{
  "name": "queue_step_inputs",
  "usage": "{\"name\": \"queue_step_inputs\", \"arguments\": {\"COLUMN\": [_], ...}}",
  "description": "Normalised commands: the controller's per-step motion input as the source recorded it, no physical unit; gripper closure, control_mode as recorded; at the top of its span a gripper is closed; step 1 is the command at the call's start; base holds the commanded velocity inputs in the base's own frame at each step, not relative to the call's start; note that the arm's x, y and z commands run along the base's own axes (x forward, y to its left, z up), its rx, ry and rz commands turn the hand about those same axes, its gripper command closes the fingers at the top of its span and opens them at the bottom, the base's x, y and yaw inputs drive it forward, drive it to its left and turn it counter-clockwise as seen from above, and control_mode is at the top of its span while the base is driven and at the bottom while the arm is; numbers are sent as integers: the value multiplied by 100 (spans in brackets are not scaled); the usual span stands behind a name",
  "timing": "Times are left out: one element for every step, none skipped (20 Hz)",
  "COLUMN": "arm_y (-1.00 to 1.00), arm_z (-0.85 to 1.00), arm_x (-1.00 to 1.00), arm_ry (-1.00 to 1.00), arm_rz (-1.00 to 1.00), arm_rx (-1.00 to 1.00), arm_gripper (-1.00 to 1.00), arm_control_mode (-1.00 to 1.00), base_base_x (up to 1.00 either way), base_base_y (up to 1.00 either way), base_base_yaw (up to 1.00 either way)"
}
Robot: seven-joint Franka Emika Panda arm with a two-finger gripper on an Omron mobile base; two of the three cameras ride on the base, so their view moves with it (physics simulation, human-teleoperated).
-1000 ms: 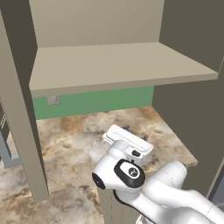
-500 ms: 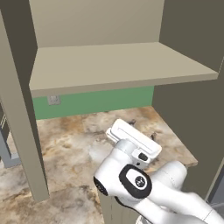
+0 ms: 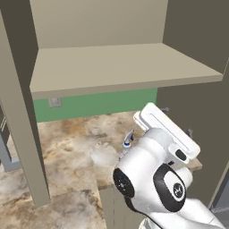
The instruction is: Move the cutting board and knife to the sink. Then move spray from the cabinet to the counter.
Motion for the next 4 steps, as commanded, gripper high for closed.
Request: {"name": "queue_step_inputs", "arguments": {"arm_y": [-36,-39,-40,-39], "arm_z": [86,81,84,83], "arm_x": [-100,-100,-100,-100], "arm_ry": [0,0,0,0], "arm_rz": [0,0,0,0], "arm_rx": [19,23,23,22], "arm_gripper": [-100,-100,-100,-100], "arm_control_mode": [-100,-100,-100,-100], "base_base_x": [0,0,0,0], "base_base_y": [0,0,0,0], "base_base_yaw": [0,0,0,0]}}
